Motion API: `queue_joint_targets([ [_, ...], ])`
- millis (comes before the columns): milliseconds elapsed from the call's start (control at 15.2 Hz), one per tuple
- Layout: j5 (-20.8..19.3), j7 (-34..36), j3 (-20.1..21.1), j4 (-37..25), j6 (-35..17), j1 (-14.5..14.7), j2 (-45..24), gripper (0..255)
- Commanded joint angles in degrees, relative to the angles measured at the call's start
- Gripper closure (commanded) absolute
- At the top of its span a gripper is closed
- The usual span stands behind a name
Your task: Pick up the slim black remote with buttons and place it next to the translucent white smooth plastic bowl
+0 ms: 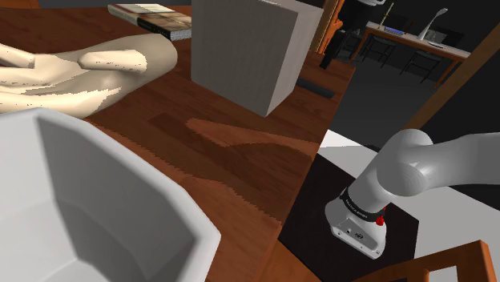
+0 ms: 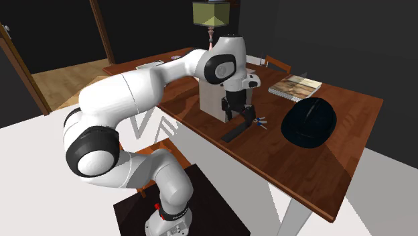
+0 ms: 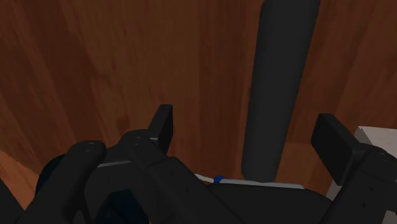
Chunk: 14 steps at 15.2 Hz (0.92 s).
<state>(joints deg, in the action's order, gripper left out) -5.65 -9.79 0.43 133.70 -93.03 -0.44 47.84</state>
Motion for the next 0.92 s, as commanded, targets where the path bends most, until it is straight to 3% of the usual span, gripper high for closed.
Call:
queue_joint_targets([
  [0, 0.00, 0.00, 0.00, 0.00, 0.00, 0.00, 0.00, 0],
  [198, 8.12, 1.30, -3.37, -2.55, 2.98, 1.14, -7.87, 0],
  [858, 8.38, 1.32, -3.18, 4.07, -2.43, 1.21, -6.78, 0],
])
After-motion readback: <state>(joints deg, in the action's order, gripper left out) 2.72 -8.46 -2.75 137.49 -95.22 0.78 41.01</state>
